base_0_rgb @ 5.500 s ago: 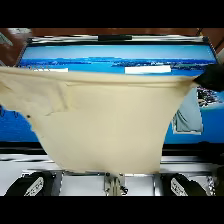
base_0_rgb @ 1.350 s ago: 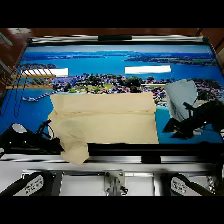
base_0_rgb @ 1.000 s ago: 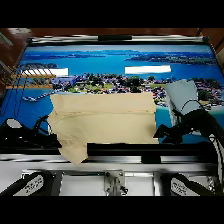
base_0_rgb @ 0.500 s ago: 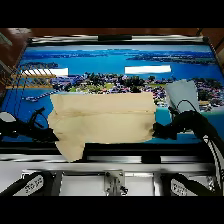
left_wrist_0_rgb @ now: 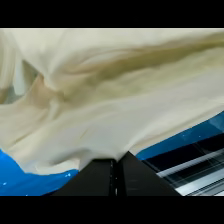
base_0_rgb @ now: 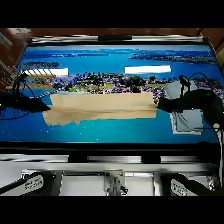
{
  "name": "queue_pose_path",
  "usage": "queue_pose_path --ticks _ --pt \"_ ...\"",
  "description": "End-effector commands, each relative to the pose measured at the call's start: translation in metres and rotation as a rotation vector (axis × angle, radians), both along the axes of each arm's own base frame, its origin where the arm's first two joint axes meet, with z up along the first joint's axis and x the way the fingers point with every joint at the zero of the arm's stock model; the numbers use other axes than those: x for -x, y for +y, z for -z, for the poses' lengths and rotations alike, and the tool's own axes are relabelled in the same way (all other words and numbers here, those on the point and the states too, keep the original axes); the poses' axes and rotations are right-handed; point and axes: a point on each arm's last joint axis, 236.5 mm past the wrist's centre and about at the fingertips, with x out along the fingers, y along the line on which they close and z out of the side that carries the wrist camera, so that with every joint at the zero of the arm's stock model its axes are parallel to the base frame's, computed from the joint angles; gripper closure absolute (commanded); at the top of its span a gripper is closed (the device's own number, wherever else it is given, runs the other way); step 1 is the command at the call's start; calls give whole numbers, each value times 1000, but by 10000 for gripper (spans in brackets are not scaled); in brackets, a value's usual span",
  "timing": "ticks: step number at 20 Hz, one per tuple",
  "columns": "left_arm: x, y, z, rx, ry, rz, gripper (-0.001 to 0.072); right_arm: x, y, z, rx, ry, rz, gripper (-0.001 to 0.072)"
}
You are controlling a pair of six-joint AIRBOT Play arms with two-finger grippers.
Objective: Fold the shirts.
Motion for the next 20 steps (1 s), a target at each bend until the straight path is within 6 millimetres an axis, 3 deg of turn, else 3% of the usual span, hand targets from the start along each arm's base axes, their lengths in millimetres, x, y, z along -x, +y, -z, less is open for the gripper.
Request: queue_pose_path --ticks 1,5,7,10,11,12,13,14,15,16,18,20 --pt "-40 -3 18 51 54 -35 673 -44 1 0 10 -54 2 653" --pt "-63 -2 55 86 145 -70 673 -79 10 31 44 -42 39 652" --pt "-80 0 66 107 139 -119 672 -74 10 54 46 22 42 652" --pt "-97 -9 77 175 130 -163 672 -71 10 67 46 53 38 650" --pt "-96 -10 84 177 144 -163 672 -72 10 67 50 50 37 614" --pt "-96 -10 89 180 157 -164 634 -72 9 67 52 49 37 462" --pt "-95 -10 92 181 165 -164 500 -71 9 68 52 53 35 286" --pt "-95 -10 92 181 165 -165 372 -70 8 67 57 56 31 262" --pt "-96 -10 89 181 159 -162 302 -68 4 68 84 58 20 262" --pt "-97 -10 85 182 154 -156 304 -67 -2 69 108 61 22 261" --pt "-99 -15 72 202 149 -128 304 -69 -10 73 114 80 103 58" --pt "-100 -19 61 222 144 -103 305 -75 -4 77 72 78 142 54"
